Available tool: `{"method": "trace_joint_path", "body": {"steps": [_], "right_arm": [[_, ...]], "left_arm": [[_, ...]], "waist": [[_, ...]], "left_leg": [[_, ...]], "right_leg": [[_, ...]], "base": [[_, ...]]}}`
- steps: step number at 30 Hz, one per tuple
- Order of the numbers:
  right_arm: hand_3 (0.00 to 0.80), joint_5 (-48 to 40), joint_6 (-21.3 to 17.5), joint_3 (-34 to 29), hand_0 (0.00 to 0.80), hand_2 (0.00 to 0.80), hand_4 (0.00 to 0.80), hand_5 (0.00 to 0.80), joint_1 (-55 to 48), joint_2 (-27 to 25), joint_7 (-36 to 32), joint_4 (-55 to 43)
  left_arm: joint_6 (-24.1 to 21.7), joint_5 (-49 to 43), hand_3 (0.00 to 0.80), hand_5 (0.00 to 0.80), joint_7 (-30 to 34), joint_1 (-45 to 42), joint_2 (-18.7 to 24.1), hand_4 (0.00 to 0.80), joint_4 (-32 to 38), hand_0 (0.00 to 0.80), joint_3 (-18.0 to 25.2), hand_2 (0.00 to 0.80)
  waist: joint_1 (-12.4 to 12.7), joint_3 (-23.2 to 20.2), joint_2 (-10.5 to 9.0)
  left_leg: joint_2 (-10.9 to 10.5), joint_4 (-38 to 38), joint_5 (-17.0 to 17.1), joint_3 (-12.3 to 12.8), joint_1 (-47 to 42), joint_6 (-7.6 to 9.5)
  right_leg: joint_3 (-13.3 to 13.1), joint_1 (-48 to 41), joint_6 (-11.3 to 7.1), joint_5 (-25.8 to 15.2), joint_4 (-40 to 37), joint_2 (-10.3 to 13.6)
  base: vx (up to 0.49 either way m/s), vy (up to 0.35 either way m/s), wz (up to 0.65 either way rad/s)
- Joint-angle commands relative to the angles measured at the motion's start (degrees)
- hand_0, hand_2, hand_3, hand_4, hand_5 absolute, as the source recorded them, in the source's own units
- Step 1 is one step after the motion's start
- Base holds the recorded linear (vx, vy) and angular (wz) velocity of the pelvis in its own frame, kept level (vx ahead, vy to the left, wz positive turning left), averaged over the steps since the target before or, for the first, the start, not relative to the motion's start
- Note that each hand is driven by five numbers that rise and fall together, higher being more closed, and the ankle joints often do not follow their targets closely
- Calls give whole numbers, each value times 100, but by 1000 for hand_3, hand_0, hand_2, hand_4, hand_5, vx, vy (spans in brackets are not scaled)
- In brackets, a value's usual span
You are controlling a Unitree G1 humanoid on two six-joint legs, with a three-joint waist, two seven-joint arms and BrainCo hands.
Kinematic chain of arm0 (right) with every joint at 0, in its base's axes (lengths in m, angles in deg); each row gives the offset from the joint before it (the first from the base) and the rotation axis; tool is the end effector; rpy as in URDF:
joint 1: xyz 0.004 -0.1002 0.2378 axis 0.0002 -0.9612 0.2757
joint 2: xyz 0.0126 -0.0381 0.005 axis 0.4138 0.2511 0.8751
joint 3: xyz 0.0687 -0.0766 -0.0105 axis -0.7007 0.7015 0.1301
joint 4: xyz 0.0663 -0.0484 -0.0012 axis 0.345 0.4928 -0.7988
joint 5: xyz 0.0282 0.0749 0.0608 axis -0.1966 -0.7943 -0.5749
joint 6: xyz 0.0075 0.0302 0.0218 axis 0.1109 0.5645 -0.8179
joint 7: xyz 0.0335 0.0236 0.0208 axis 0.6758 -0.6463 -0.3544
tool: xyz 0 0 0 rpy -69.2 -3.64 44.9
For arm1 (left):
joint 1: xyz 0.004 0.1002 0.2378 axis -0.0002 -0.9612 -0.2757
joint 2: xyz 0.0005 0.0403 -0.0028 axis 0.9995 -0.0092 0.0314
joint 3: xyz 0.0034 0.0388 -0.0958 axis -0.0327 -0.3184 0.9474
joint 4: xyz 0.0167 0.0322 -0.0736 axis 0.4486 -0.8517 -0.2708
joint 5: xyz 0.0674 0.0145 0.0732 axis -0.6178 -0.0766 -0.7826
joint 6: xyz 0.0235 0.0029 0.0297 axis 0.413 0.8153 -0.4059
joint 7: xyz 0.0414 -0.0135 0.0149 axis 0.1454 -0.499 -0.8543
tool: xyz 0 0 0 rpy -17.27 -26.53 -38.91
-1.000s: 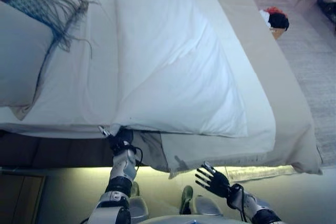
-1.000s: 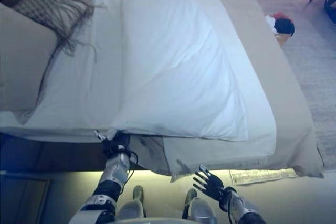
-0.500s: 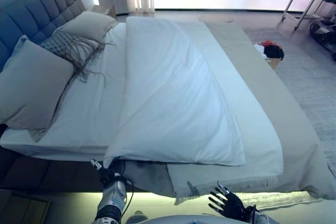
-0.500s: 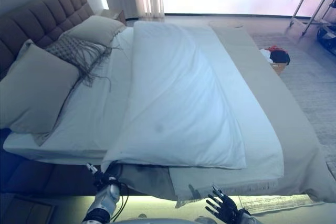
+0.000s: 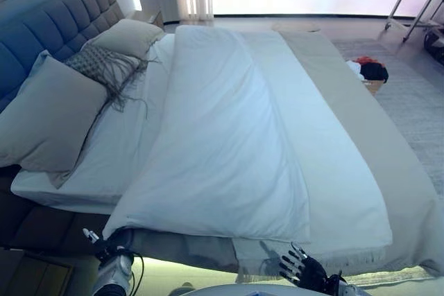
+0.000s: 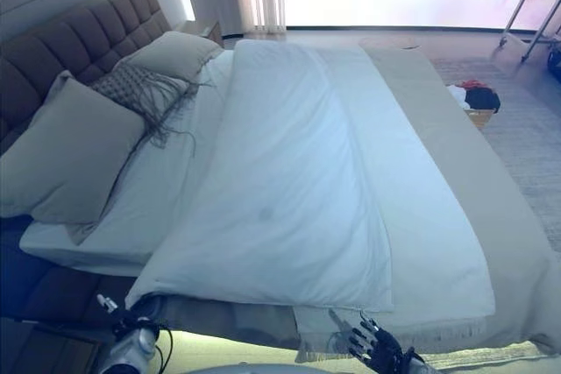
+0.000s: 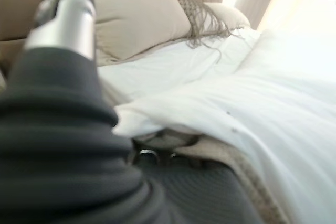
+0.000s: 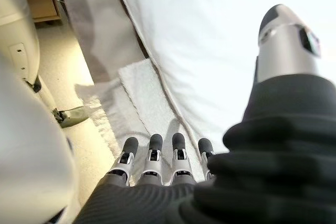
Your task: Make the bed neatly
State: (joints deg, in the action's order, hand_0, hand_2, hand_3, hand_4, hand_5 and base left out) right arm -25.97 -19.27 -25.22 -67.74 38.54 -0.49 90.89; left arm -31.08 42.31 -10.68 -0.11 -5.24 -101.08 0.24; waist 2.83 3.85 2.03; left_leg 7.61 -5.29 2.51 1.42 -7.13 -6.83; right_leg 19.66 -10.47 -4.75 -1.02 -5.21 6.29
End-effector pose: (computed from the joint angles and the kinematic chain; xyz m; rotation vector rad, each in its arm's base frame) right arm 0.0757 -0.2446 -0.1055 0.6978 1.1181 -0.1048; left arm 0.1140 0.2695 -0.0827 -1.7822 0.0173 0.9615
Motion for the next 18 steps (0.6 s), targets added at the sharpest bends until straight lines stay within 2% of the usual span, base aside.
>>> {"method": "trace_joint_path", "body": {"steps": [1, 7, 11, 15, 18], "right_arm": [[0, -231, -178, -225, 0, 0, 0, 0, 249, -174, 27, 305], [0, -274, -326, -190, 0, 0, 0, 0, 257, -380, -76, 530], [0, -303, -336, -230, 0, 0, 0, 0, 264, -515, -103, 621], [0, -316, -331, -186, 0, 0, 0, 0, 294, -586, -61, 570], [0, -299, -417, -159, 0, 0, 0, 0, 354, -627, -113, 597]], "left_arm": [[-913, 382, 0, 0, 283, -274, 2242, 0, -319, 0, 1826, 0], [-643, 242, 0, 0, -202, -486, 3438, 0, -963, 0, 2460, 0], [-95, -16, 0, 0, -493, -718, 4038, 0, -1305, 0, 2863, 0], [388, -93, 0, 0, -580, -857, 4139, 0, -1510, 0, 2910, 0], [931, -217, 0, 0, -528, -839, 3806, 0, -1561, 0, 2631, 0]], "waist": [[670, -129, 17], [779, -130, 93], [876, -123, 142], [947, -63, 135], [1026, 83, 68]], "left_leg": [[-458, 488, -301, -86, 348, 344], [-505, 485, -319, -127, 410, 395], [-530, 508, -386, -170, 443, 409], [-565, 597, -429, -244, 554, 435], [-586, 754, -463, -297, 753, 452]], "right_leg": [[66, 257, -313, 78, 505, 832], [142, 288, -349, 35, 476, 897], [179, 300, -371, 63, 491, 937], [211, 375, -369, 81, 567, 992], [246, 540, -367, 112, 718, 1061]], "base": [[-59, 84, -8], [-60, 84, -18], [-66, 84, -22], [-62, 107, -5], [-111, 82, 6]]}}
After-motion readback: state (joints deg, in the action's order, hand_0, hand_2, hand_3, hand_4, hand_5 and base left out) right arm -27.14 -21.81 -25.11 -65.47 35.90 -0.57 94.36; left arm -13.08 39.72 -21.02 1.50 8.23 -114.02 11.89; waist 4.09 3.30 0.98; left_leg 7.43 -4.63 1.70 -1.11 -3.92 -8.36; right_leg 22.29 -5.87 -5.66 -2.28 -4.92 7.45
